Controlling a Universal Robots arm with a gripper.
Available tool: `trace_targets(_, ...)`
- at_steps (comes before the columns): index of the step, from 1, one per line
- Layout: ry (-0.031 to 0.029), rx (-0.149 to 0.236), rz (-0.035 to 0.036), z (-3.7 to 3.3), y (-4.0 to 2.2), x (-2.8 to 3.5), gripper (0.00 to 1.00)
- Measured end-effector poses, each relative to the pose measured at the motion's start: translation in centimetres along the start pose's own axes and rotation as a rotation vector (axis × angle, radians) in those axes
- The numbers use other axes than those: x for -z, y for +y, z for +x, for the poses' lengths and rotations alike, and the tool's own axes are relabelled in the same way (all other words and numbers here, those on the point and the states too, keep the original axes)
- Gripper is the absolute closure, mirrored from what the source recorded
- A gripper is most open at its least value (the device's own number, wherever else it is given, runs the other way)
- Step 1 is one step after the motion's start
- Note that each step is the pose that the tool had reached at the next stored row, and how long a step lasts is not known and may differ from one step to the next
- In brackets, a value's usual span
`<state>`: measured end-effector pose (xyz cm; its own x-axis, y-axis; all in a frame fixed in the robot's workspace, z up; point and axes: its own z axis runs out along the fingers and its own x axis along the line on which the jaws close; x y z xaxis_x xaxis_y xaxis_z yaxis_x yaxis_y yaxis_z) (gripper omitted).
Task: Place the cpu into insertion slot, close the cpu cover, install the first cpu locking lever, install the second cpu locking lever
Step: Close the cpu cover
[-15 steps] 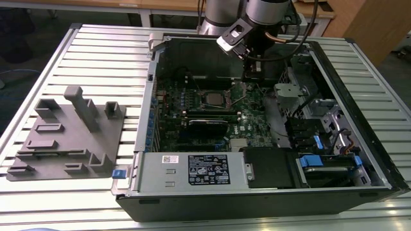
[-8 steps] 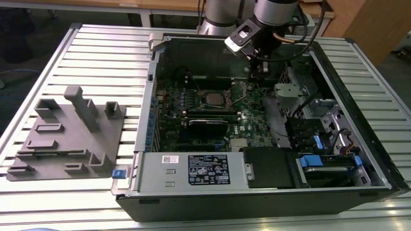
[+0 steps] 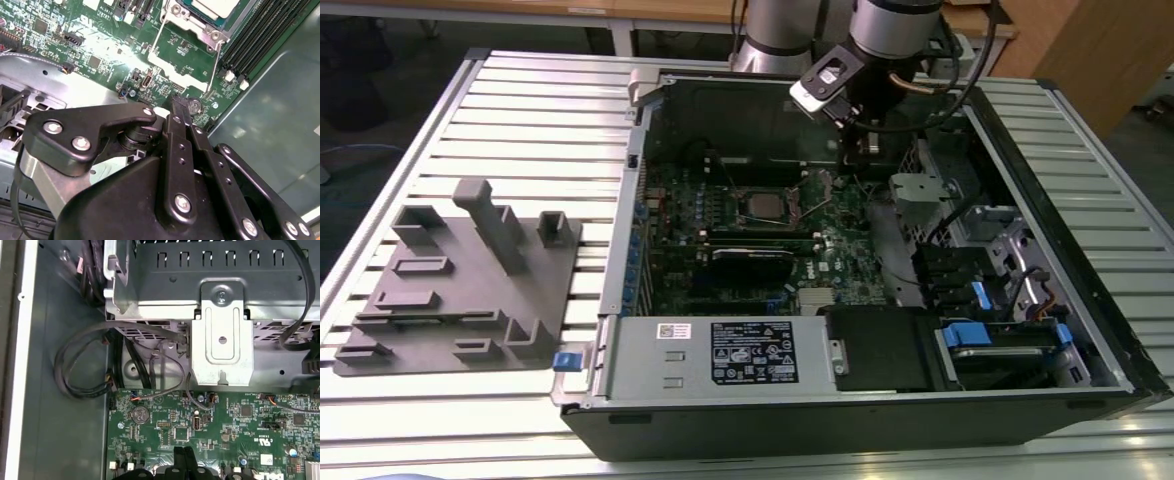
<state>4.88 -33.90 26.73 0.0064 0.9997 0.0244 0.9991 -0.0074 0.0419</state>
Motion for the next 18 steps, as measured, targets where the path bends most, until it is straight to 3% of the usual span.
trace_targets(5, -0.0041, 0.0, 0.0001, -0.01, -0.01, -0.46, 0.89)
trace_targets(18, -0.006, 0.0, 0.0, -0.05, 0.14, -2.13, 0.89)
